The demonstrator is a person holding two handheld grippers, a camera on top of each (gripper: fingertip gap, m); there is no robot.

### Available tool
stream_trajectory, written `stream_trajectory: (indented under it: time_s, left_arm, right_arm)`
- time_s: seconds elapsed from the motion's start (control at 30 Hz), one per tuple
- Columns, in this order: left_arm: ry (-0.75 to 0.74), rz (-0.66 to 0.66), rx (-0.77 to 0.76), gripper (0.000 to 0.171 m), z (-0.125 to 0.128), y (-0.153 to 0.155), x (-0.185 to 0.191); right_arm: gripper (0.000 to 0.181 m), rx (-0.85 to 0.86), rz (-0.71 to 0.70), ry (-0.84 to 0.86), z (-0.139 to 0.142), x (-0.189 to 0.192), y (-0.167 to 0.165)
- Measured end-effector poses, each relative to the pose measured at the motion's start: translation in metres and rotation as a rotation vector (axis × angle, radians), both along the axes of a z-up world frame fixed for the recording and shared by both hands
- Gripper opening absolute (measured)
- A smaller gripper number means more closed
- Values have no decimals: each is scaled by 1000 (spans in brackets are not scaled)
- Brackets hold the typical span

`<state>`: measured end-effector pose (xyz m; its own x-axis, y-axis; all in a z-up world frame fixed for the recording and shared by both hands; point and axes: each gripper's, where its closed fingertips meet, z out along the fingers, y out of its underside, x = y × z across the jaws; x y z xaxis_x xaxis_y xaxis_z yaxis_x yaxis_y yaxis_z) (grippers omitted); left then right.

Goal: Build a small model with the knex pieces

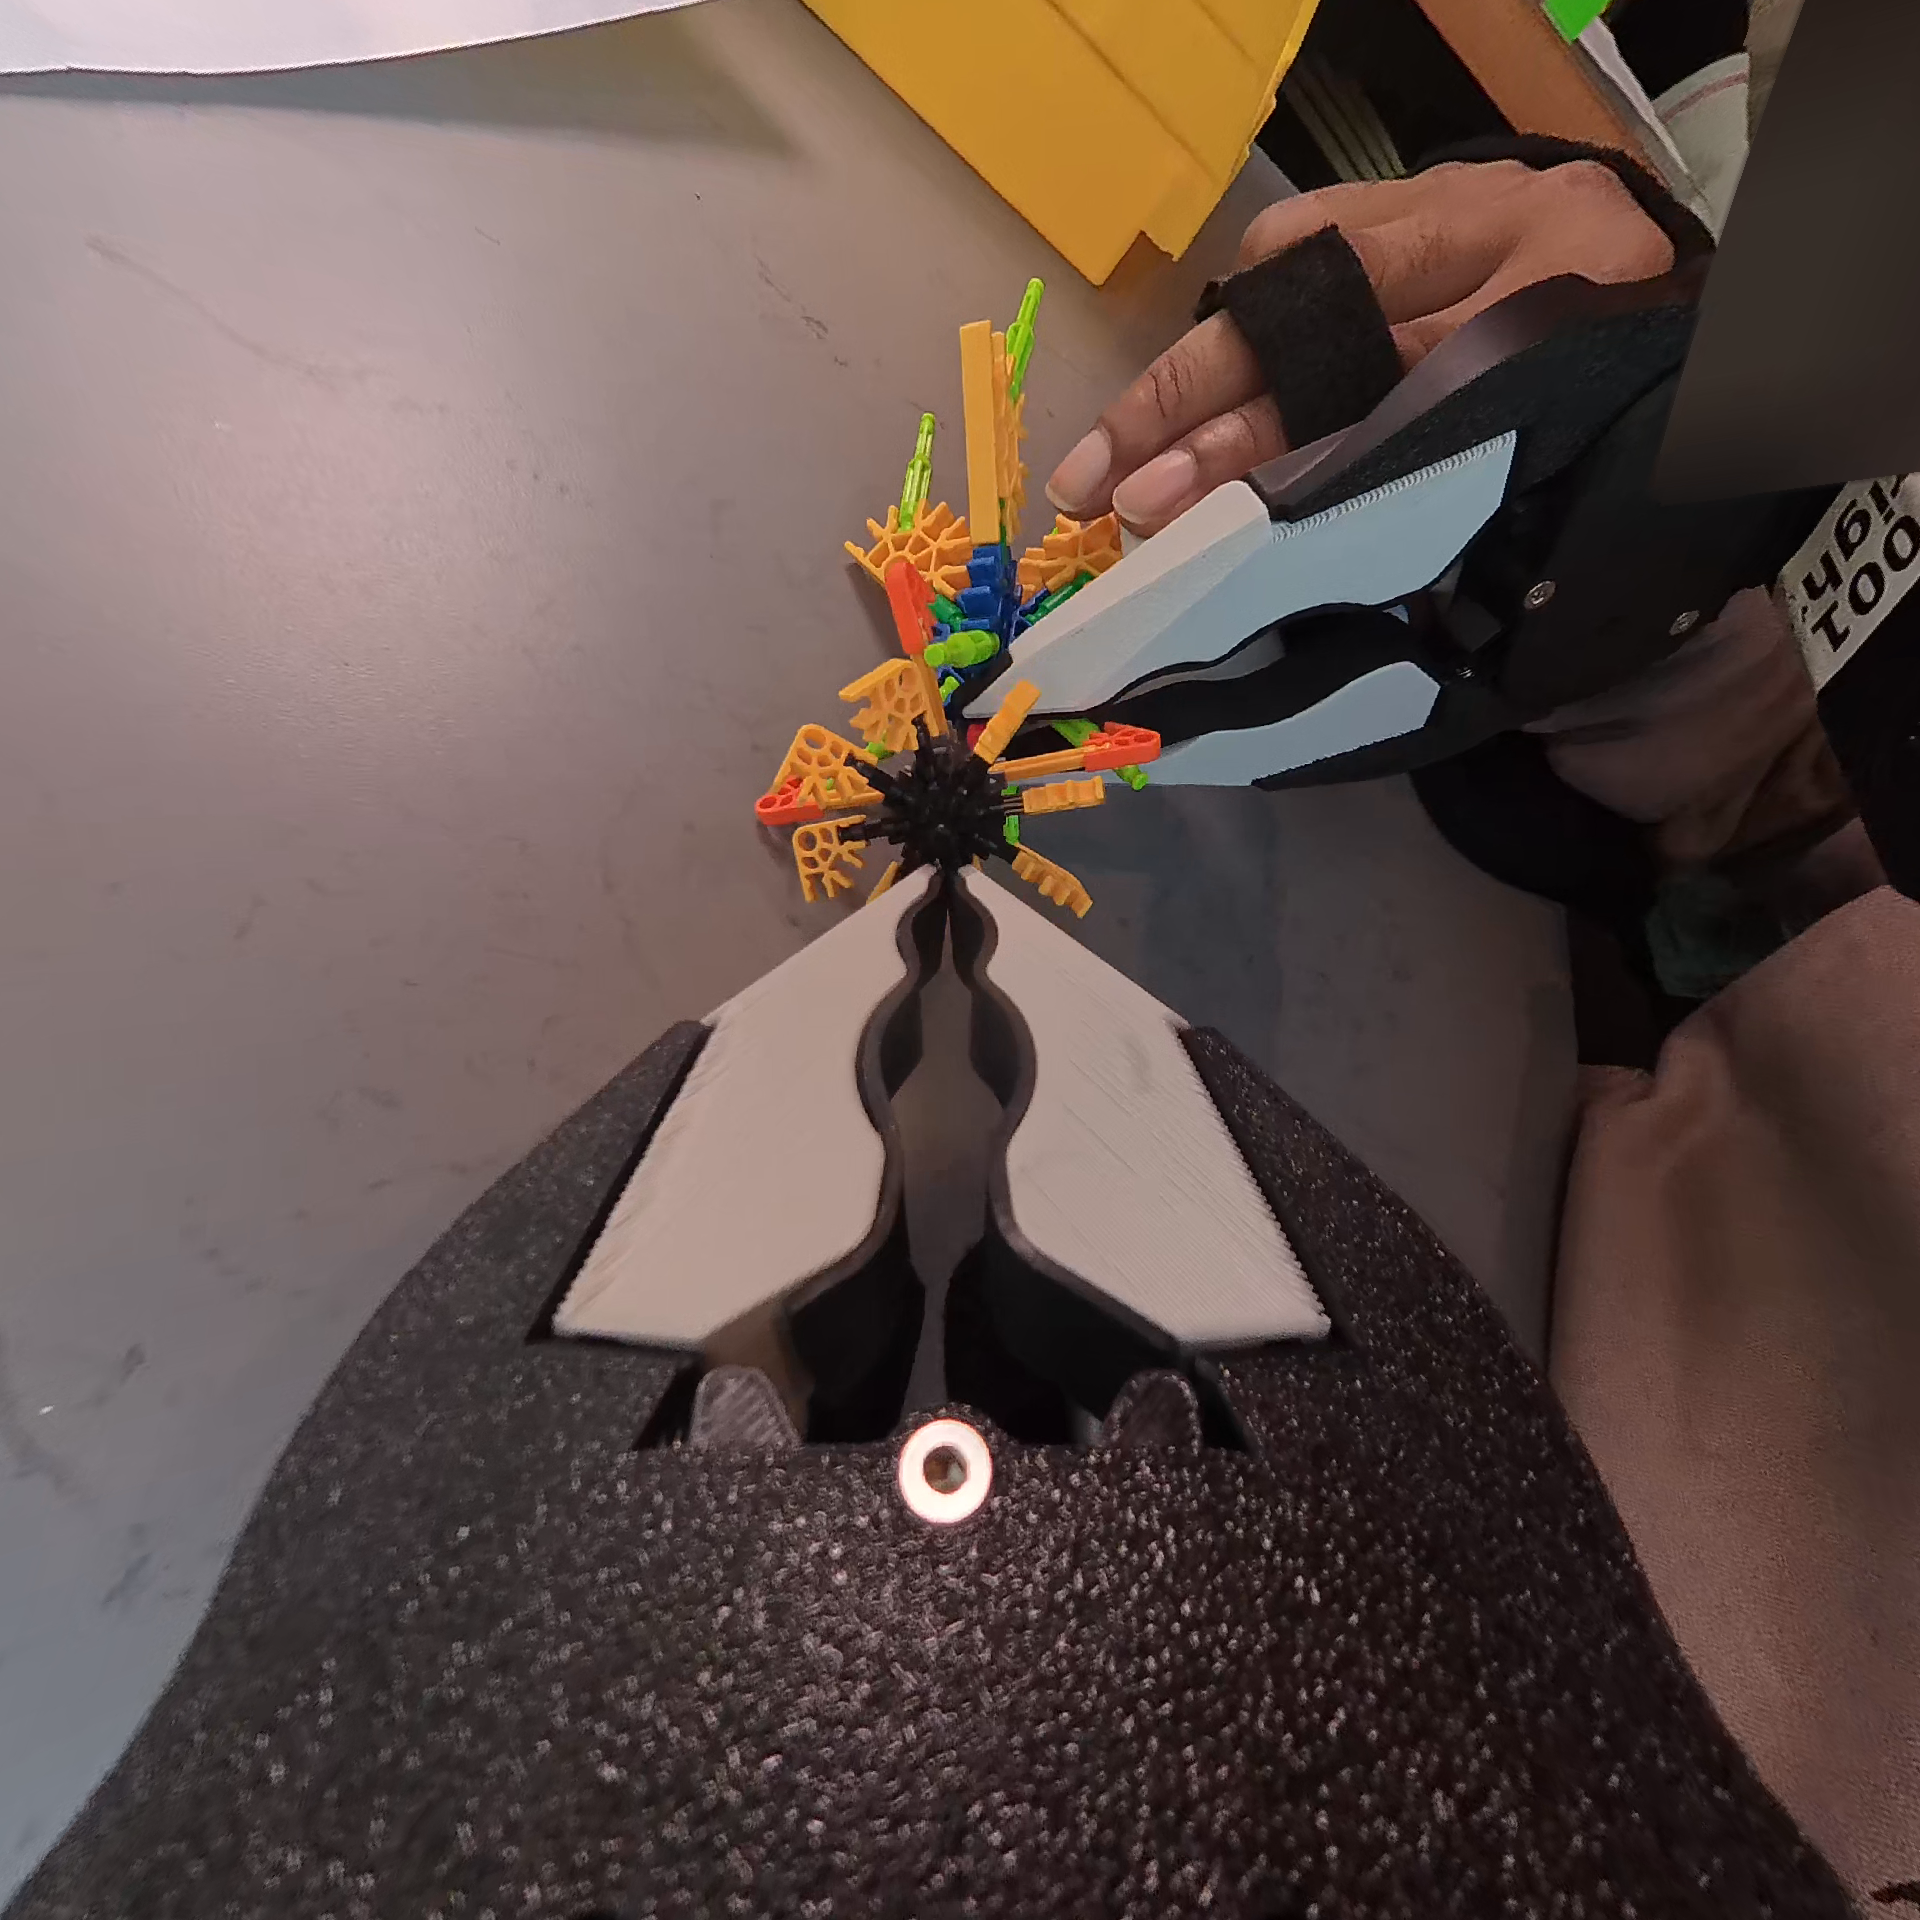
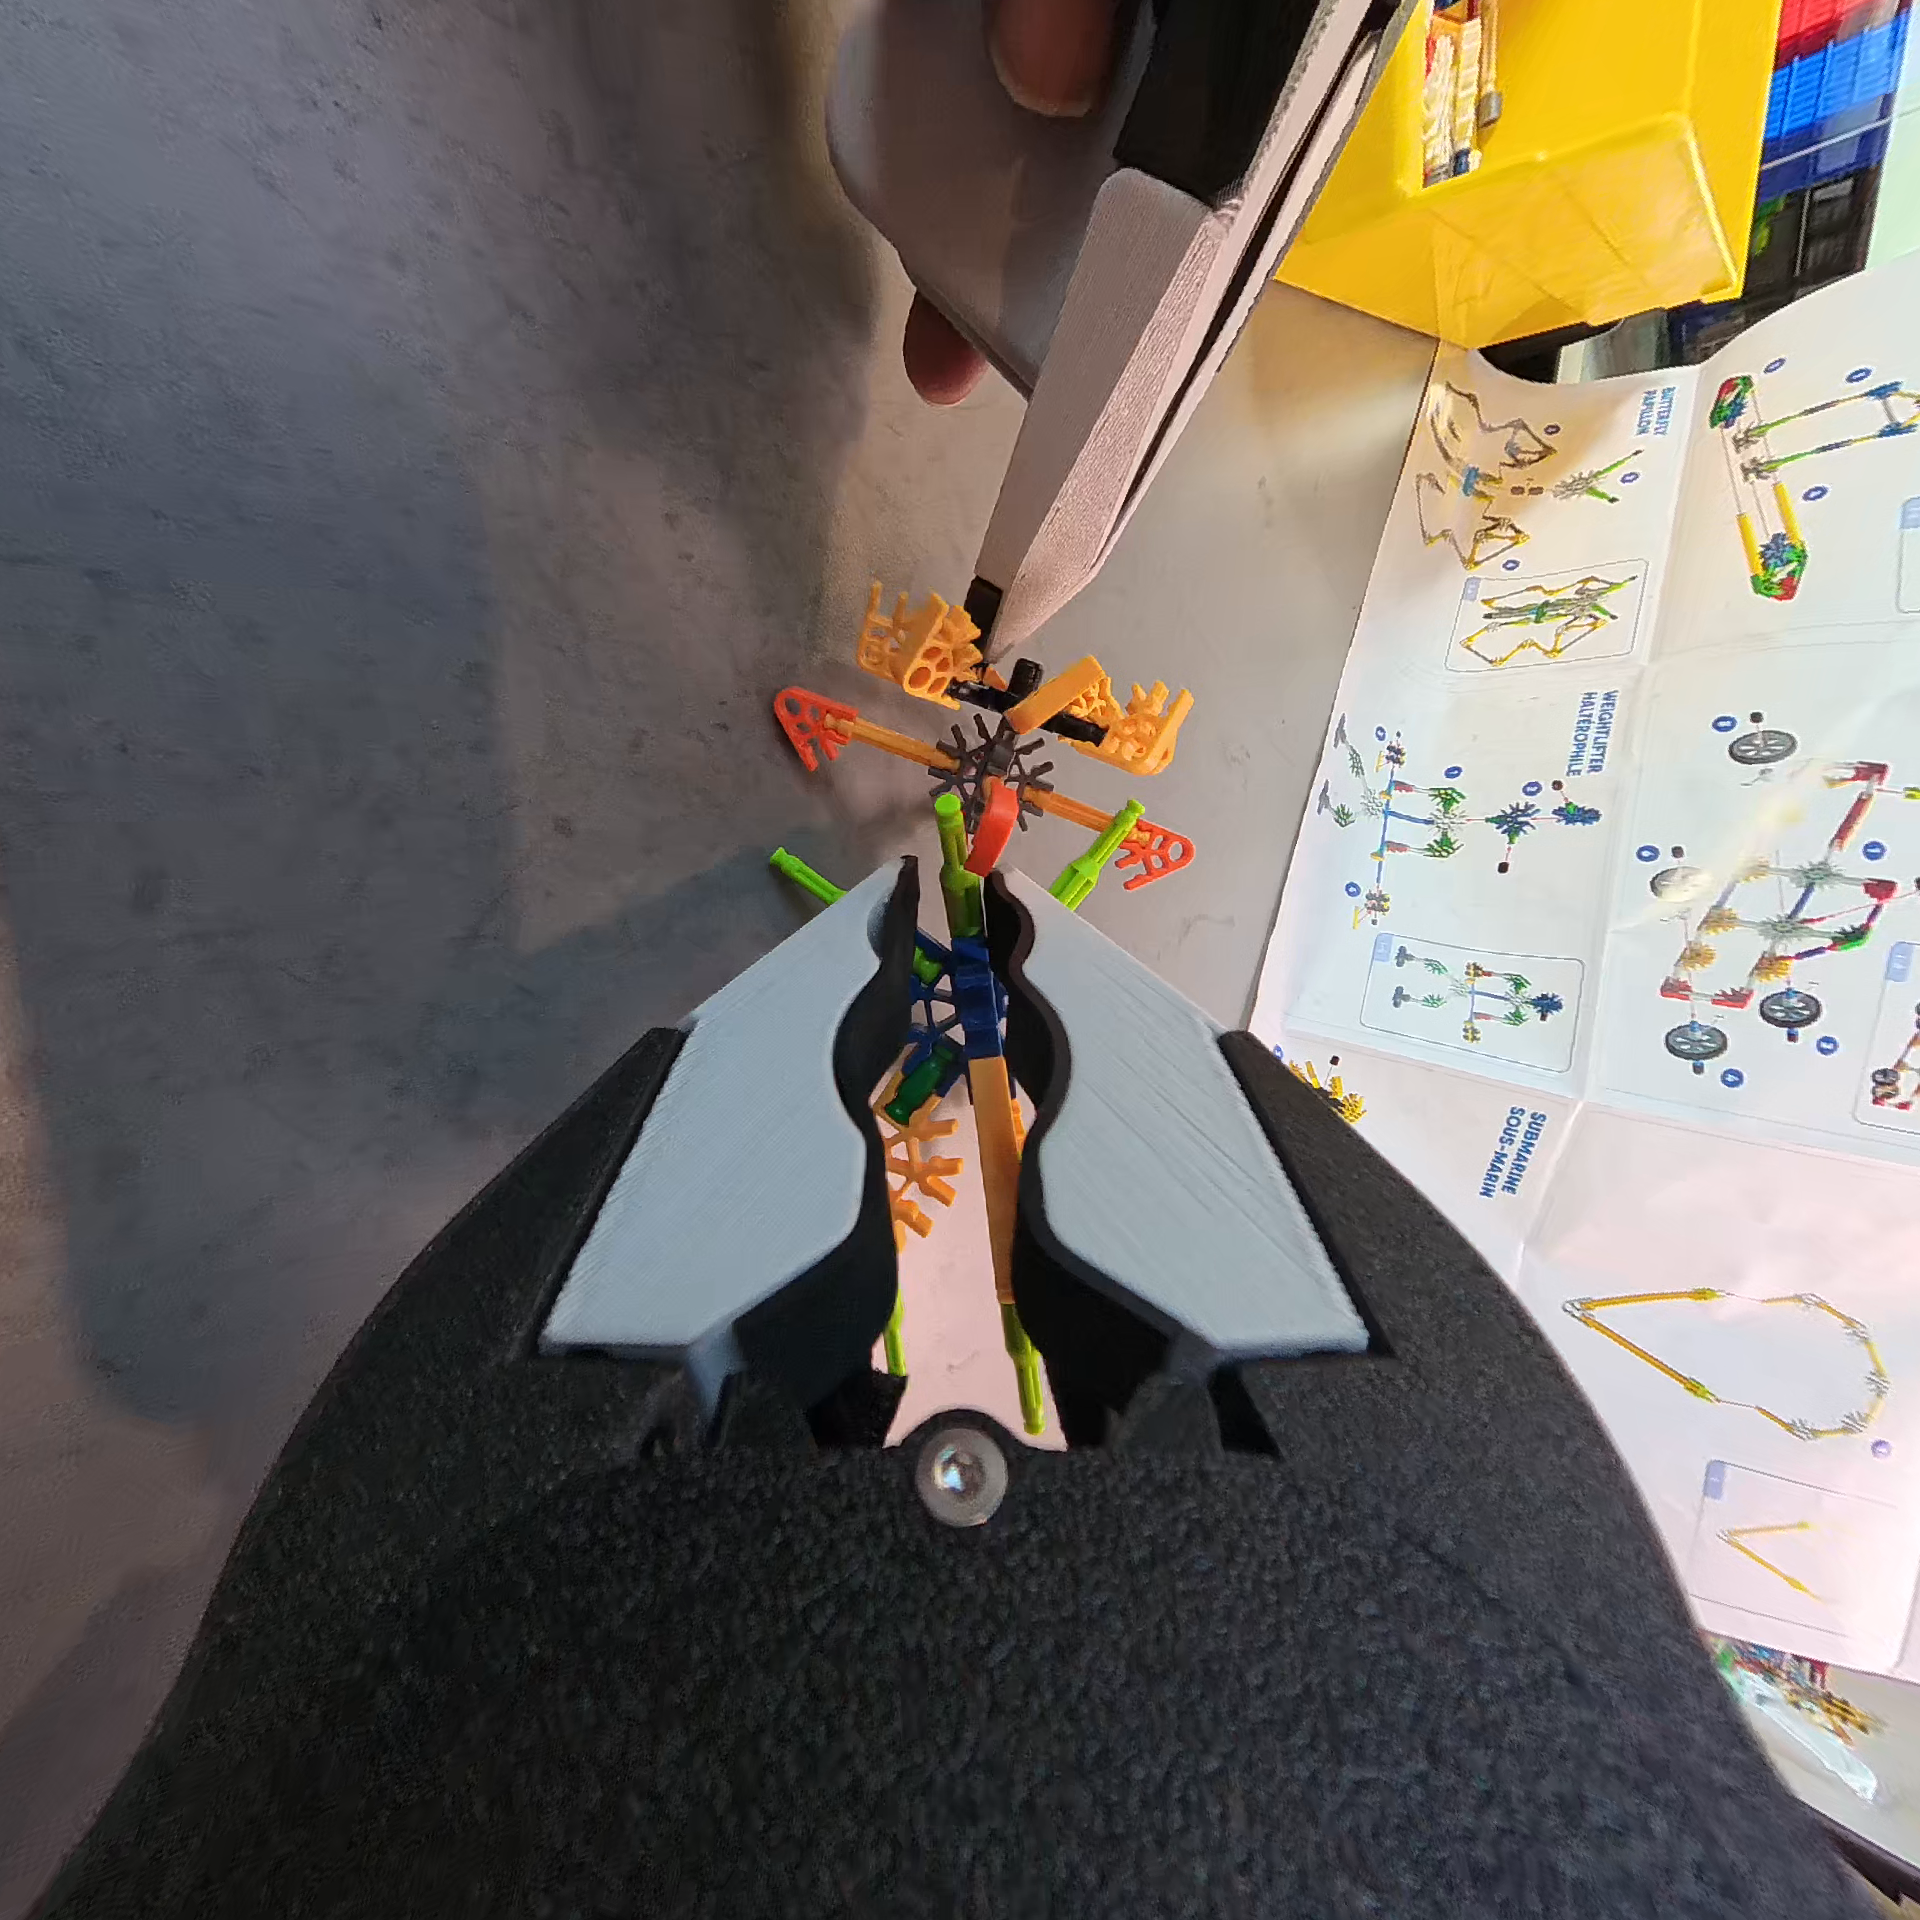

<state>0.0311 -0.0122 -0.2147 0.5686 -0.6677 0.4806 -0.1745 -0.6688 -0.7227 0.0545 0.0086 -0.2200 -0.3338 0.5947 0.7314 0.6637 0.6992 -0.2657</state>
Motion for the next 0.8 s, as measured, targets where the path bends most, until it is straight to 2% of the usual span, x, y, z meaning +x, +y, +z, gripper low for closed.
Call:
stream_trajectory:
  time_s: [0.2,0.3,0.4,0.67,0.8]
  left_arm:
    - [0,4,5,1,2,0,-3]
    - [-13,9,21,11,7,1,-2]
    - [-1,15,44,14,7,3,0]
    - [1,60,70,7,7,13,0]
    - [6,43,83,5,7,11,1]
  right_arm:
    - [4,9,-16,15,2,0,4]
    - [4,-6,-26,21,2,0,5]
    - [4,-11,-39,26,2,0,6]
    - [4,-21,-71,40,2,-3,8]
    - [3,-28,-80,49,4,-1,9]
